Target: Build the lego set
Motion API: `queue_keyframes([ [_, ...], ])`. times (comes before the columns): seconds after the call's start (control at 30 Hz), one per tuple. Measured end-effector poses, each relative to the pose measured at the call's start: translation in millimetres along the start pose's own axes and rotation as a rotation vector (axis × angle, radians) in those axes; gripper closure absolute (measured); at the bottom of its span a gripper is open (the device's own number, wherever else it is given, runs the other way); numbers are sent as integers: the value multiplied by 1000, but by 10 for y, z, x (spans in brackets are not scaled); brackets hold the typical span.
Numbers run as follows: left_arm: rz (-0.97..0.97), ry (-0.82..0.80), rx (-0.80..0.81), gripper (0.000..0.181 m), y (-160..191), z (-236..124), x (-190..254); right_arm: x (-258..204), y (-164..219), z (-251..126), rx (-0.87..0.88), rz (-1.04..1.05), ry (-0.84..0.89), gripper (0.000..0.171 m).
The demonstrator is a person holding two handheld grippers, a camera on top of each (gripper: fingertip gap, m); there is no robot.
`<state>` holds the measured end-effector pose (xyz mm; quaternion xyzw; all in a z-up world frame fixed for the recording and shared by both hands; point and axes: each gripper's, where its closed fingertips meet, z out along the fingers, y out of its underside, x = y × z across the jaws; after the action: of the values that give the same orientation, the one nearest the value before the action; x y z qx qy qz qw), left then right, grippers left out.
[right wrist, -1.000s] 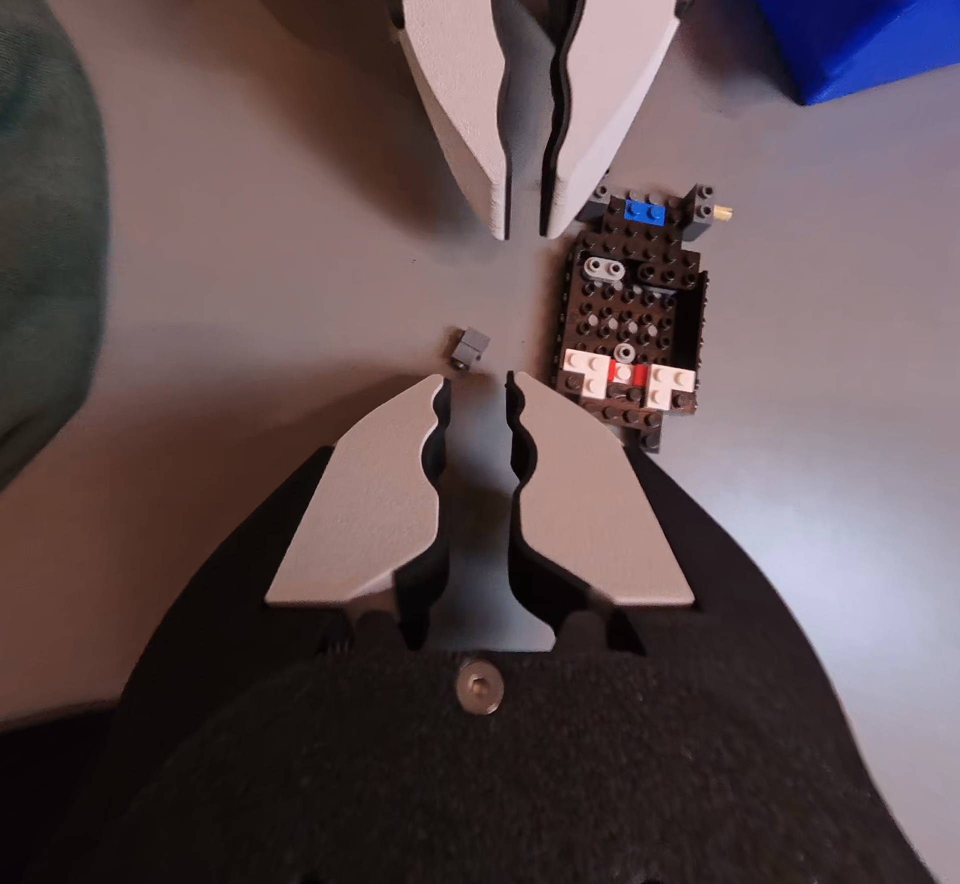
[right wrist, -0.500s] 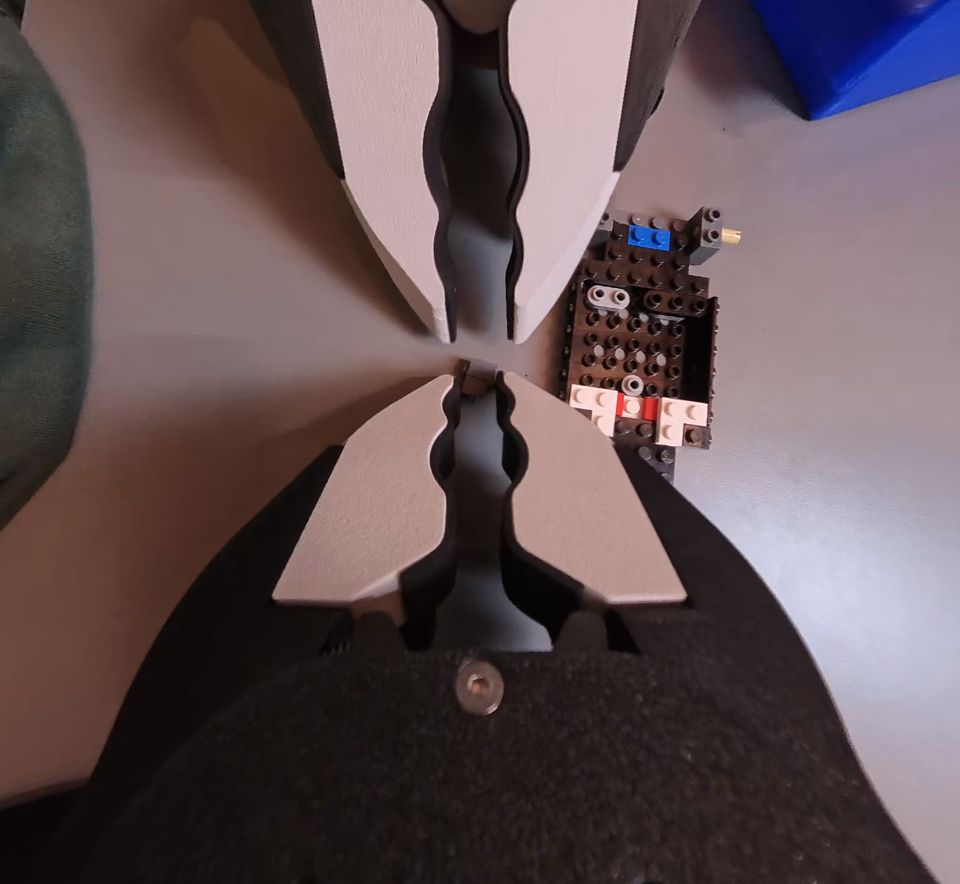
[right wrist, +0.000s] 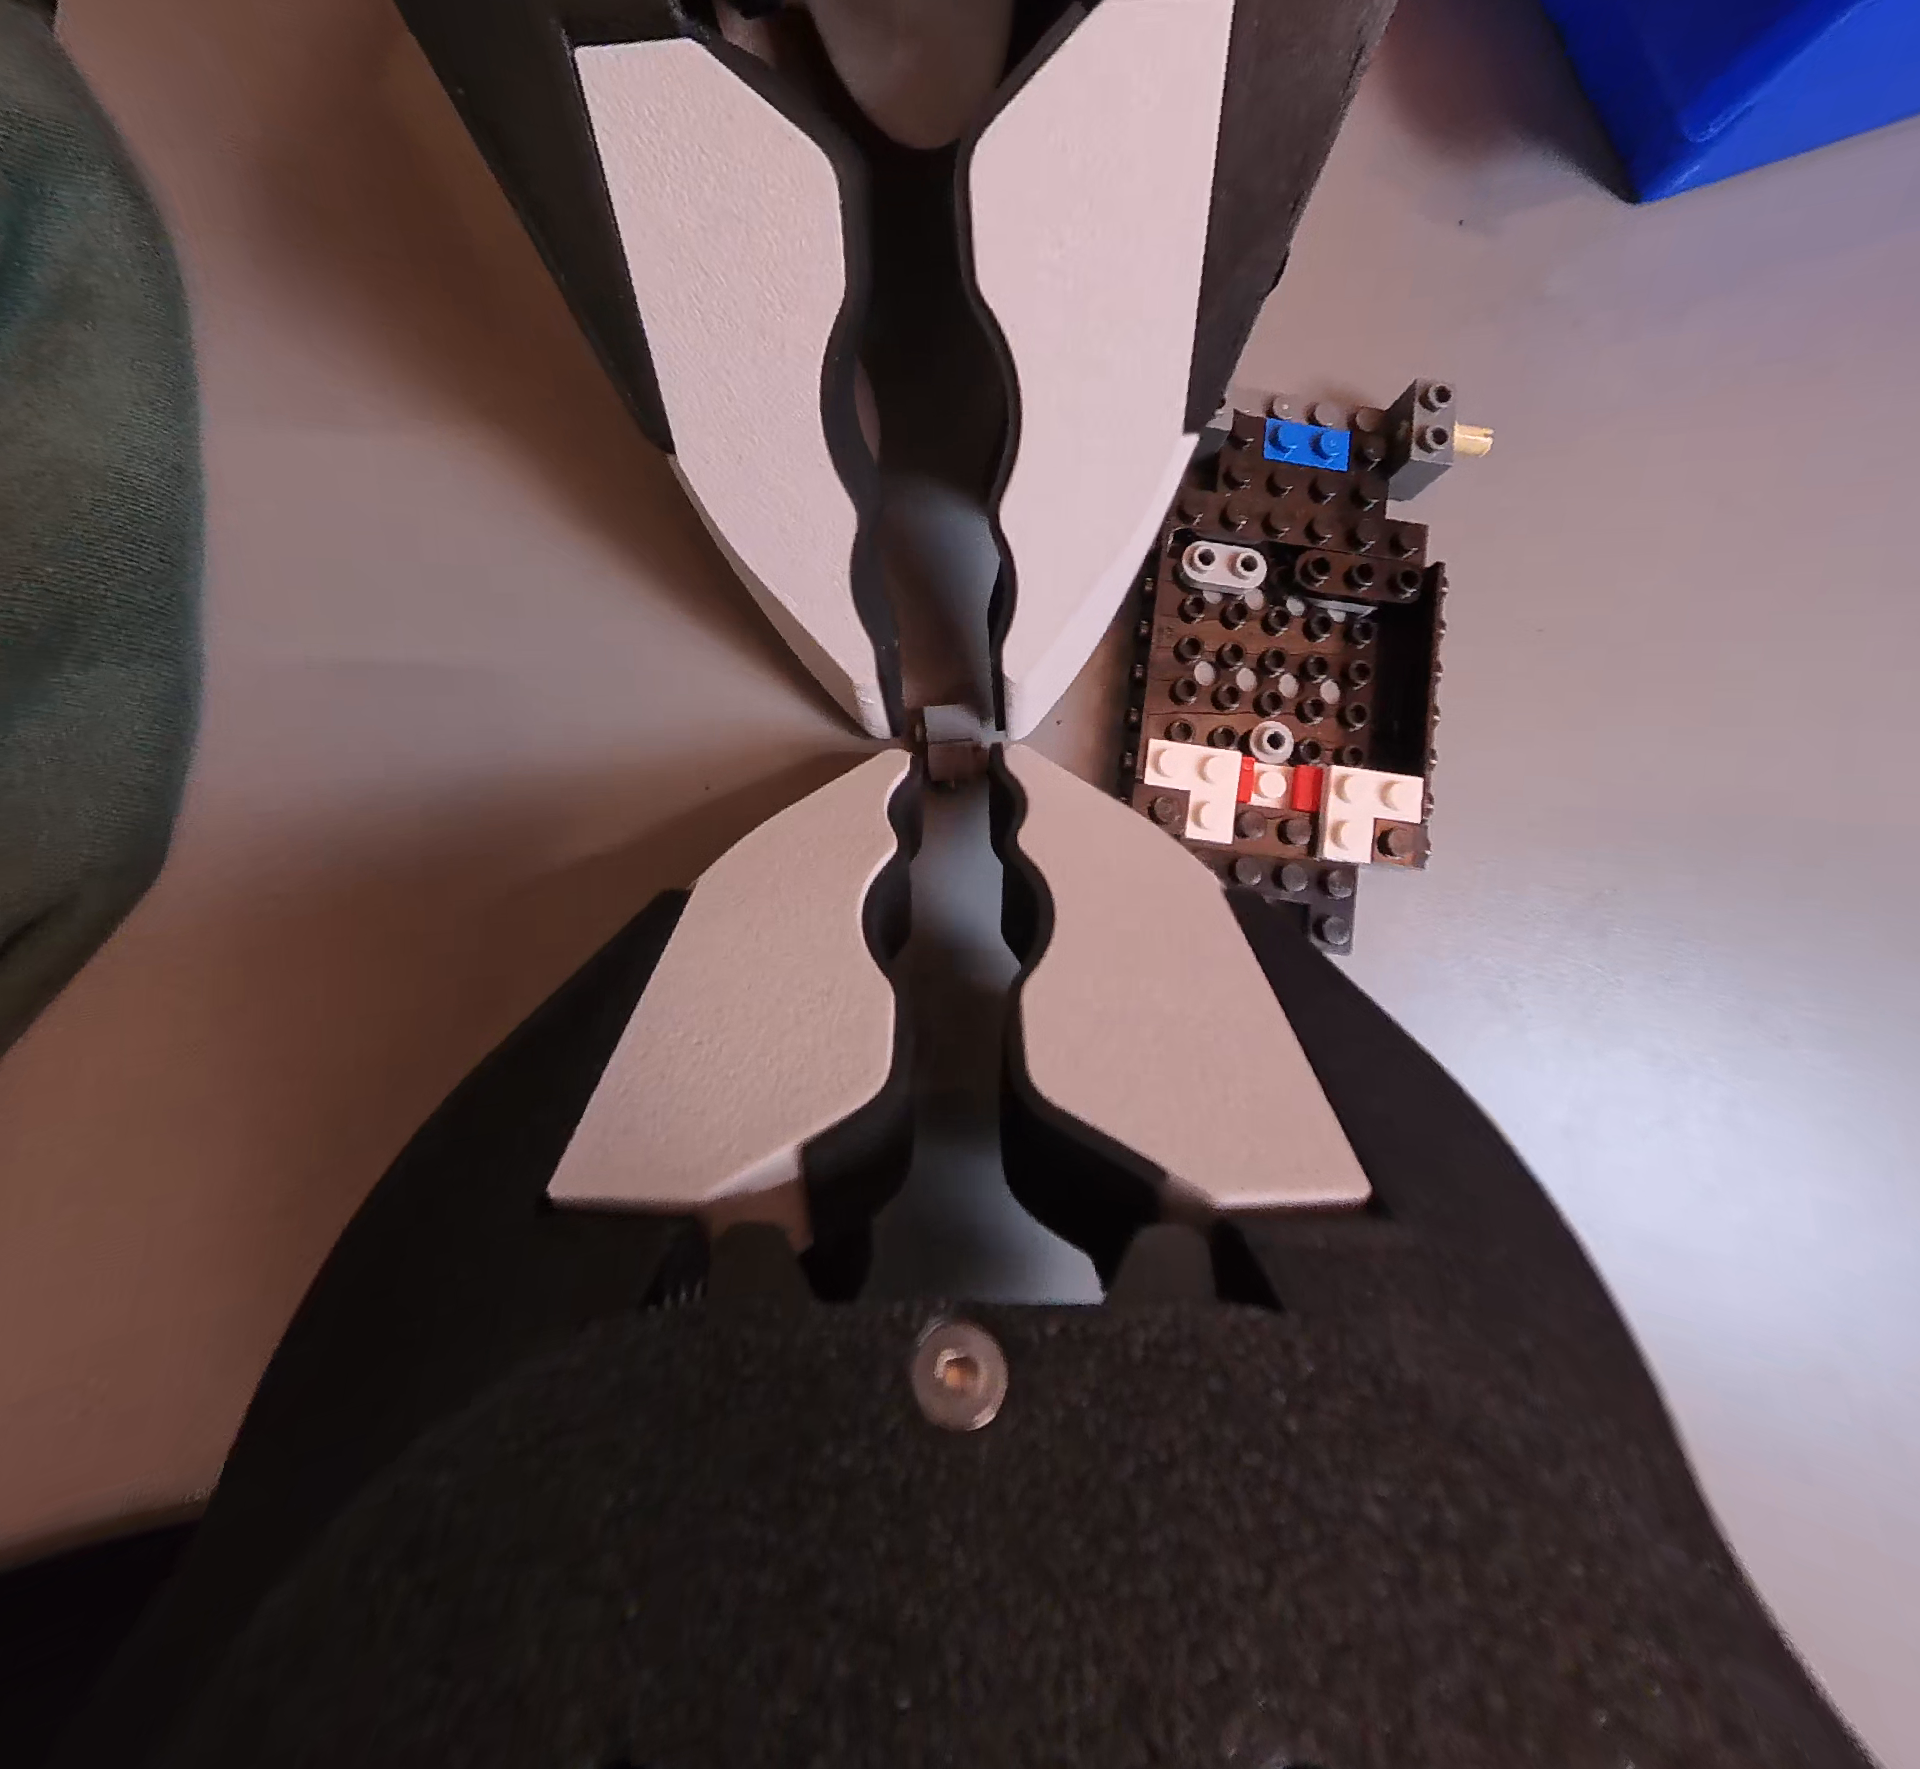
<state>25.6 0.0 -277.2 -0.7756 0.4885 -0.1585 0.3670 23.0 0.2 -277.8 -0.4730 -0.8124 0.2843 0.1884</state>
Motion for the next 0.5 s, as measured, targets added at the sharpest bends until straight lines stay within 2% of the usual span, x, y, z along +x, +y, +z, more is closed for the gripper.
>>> queue_keyframes([
  [0.27,-15,-24,-17,170,-10,-7,-27,21,-29,-20,1,-44,31,163],
  [0.5,-47,24,55,170,-149,-166,11,-31,-157,-173,97,-60,-6,163],
])
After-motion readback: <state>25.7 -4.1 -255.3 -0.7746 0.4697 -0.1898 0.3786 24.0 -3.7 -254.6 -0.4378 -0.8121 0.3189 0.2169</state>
